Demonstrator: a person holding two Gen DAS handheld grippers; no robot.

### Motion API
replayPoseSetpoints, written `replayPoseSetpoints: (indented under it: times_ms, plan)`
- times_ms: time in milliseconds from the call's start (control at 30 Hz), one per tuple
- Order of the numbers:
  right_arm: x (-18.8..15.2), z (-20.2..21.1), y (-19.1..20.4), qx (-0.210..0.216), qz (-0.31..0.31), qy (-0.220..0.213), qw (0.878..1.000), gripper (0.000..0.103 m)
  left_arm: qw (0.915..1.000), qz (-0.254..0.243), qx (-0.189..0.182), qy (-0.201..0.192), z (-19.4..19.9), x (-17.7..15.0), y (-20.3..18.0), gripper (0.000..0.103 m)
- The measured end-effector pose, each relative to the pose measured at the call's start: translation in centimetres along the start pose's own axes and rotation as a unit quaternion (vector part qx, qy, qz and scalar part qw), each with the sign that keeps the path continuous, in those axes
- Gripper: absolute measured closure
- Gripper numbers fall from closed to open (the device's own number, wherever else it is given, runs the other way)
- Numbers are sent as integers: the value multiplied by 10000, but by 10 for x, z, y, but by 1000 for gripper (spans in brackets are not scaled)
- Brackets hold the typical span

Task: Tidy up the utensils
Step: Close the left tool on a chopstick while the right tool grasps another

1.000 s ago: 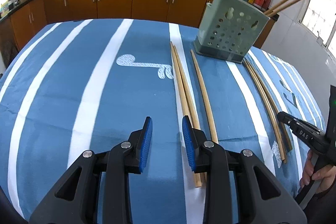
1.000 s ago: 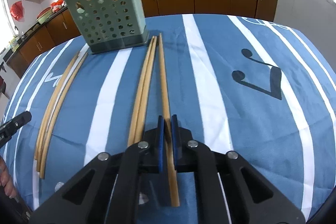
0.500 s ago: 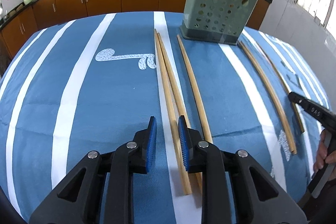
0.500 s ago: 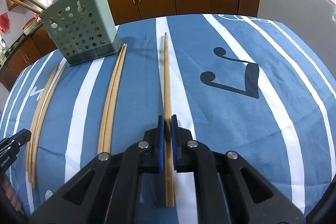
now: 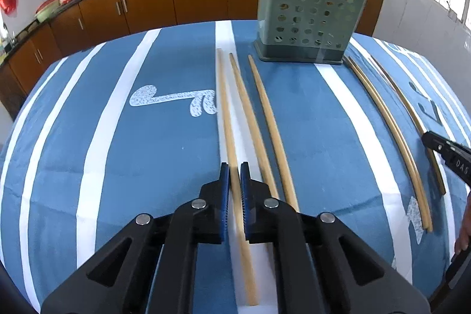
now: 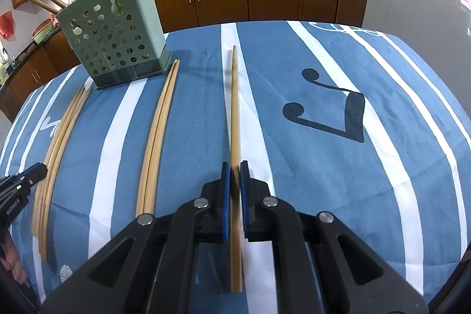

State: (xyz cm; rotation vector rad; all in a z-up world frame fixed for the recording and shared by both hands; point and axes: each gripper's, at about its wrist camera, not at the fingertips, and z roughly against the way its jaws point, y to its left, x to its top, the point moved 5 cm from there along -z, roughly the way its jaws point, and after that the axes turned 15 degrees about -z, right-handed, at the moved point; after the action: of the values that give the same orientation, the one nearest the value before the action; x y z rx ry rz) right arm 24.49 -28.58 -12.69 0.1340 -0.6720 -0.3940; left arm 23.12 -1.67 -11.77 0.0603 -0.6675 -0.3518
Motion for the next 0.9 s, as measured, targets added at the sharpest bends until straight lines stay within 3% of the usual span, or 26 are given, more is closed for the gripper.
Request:
replayPoseSetpoints:
  times_ms: [167,300,900]
  plan:
    - [5,-4,-1,-40,-1,-18,10000,95,9994,325,100,66,-2,-4,29,96]
    - [11,-8,-2,-112,34,-89,9999,95,9986,537,-27,19,-3,-7,43,96]
    - [10,-9,-1,-149,87,-156,9997,95,9985,528,-21,-161,-1,-10,41,95]
